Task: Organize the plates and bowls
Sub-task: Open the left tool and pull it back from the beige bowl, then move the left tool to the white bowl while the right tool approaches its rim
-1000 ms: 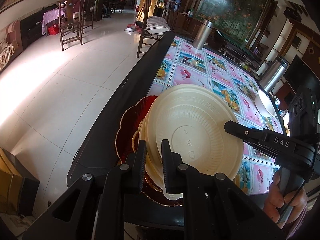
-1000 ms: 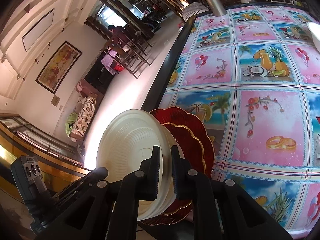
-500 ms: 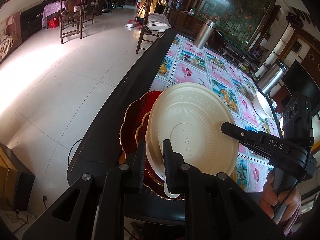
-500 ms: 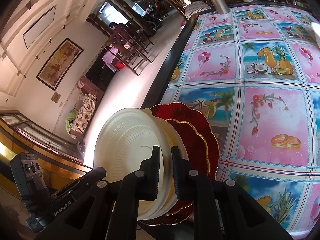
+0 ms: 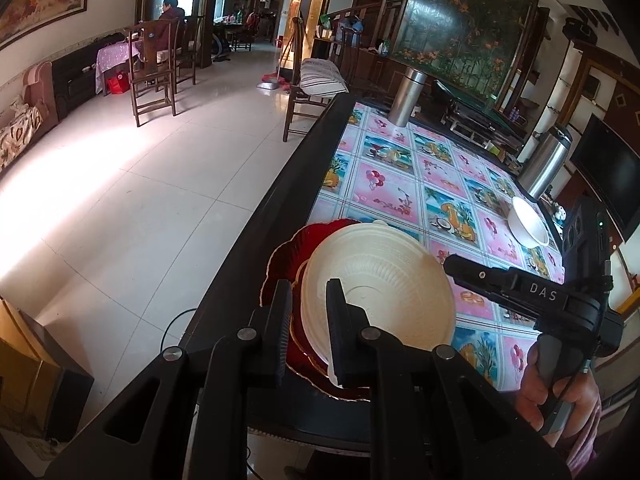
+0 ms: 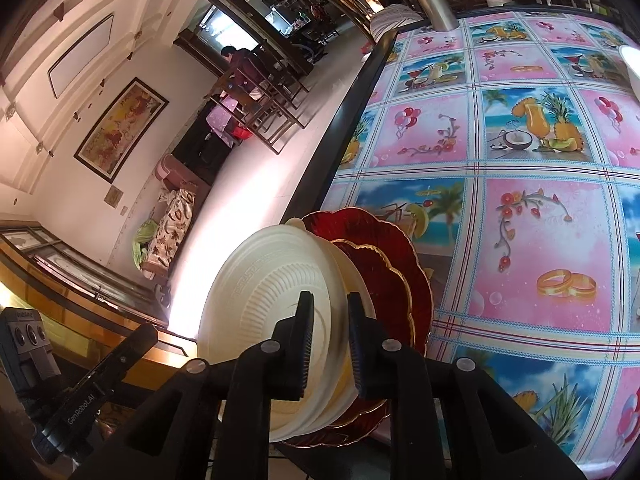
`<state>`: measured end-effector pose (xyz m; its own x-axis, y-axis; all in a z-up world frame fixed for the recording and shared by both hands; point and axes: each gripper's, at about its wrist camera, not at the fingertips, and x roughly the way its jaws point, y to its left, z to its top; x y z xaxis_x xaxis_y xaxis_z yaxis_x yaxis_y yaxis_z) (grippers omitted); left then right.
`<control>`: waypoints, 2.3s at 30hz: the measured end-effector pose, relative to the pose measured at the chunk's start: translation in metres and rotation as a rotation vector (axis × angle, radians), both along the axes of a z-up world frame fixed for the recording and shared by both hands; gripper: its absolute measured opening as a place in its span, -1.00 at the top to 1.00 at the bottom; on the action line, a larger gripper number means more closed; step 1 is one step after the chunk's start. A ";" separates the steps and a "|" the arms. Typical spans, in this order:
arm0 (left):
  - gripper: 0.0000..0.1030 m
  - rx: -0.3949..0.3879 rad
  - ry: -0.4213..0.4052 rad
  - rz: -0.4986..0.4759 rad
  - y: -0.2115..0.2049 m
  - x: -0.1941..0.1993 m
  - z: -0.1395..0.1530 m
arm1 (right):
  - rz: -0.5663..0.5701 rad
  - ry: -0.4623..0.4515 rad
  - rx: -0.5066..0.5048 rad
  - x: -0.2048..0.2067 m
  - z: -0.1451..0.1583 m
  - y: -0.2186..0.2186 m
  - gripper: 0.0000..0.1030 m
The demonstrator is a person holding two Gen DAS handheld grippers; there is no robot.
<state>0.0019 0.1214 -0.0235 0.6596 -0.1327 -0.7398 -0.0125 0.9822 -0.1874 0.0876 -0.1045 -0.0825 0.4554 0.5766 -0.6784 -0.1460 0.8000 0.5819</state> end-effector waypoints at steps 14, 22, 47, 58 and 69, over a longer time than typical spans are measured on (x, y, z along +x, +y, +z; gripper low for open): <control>0.71 0.041 0.042 -0.193 -0.084 0.011 -0.004 | -0.160 0.000 0.049 0.000 -0.009 -0.078 0.11; 0.71 0.082 0.132 -0.418 -0.179 0.012 -0.032 | -0.263 0.035 0.072 -0.004 -0.028 -0.143 0.11; 0.71 0.155 0.270 -0.622 -0.370 0.112 -0.047 | -0.625 0.016 0.089 -0.031 -0.025 -0.361 0.10; 0.44 -0.108 0.265 -0.435 -0.428 0.239 -0.039 | -0.776 -0.014 0.251 0.052 -0.010 -0.460 0.10; 0.44 -0.217 0.308 -0.398 -0.427 0.268 -0.067 | -0.791 0.020 0.271 0.075 -0.042 -0.483 0.10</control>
